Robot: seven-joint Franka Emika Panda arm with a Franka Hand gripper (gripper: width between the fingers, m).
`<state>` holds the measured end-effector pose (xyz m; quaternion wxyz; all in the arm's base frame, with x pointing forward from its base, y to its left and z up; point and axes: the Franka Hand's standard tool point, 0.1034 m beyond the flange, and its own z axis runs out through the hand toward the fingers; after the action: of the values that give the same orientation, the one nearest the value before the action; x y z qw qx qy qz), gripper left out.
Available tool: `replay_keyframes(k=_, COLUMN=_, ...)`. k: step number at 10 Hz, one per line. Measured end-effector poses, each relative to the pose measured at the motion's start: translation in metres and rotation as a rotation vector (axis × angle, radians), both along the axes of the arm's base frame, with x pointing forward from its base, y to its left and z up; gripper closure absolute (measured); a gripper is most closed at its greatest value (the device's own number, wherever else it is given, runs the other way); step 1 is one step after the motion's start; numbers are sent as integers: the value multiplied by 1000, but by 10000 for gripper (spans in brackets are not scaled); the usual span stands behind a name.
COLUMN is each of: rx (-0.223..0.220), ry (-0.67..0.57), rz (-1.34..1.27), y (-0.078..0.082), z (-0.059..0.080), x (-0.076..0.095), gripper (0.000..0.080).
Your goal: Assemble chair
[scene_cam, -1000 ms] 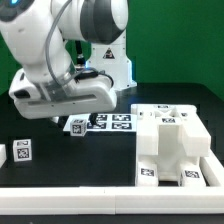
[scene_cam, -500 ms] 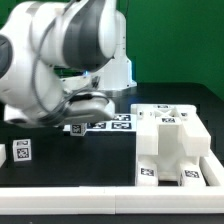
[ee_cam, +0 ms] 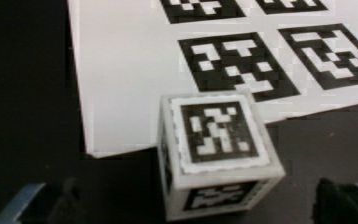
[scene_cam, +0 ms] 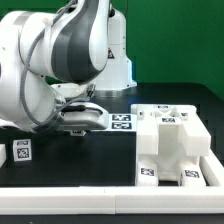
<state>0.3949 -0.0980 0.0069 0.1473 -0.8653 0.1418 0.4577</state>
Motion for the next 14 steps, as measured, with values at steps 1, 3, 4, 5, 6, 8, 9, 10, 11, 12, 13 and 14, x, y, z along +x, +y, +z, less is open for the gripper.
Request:
replay_keyframes(k=1, rx=-1, ry=23, rz=-13, y=2, z=-4, x=-5, gripper=151)
replay_keyframes(k=3, rx=-4, ry=44, rz=-4, y=14, z=-6, x=-11, gripper=151)
replay_keyframes(k=4, rx=-4, ry=42, rz=-5, y=13, z=-5, x=-10, gripper=151)
replay_keyframes(k=5, rx=-4, ry=41, rz=-6, y=13, z=-5, x=-11, gripper=272)
replay_keyframes(k=6, rx=-4, ry=41, rz=-6, y=13, z=-5, x=-10, gripper=410)
replay_keyframes(k=8, rx=-4, ry=41, rz=-6, y=13, z=-5, x=-10, gripper=535)
replay_keyframes(k=9, rx=-6, ry=35, rz=-1, y=13, z=-4, x=-8, gripper=534)
replay_keyframes(k=10, rx=-13, ry=-4, rz=25, y=17, z=7, x=3, gripper=534)
replay_keyframes(k=11, rx=-4, ry=-43, rz=45, y=23, z=24, x=14, gripper=534)
replay_keyframes(k=12, rx=-3, ry=-119, rz=65, y=28, z=46, x=32, gripper=534)
replay_keyframes(k=13, rx=2, ry=-213, rz=91, y=33, z=65, x=43, gripper=534)
replay_keyframes(k=14, rx=4, ry=-299, rz=103, y=31, z=70, x=43, gripper=534)
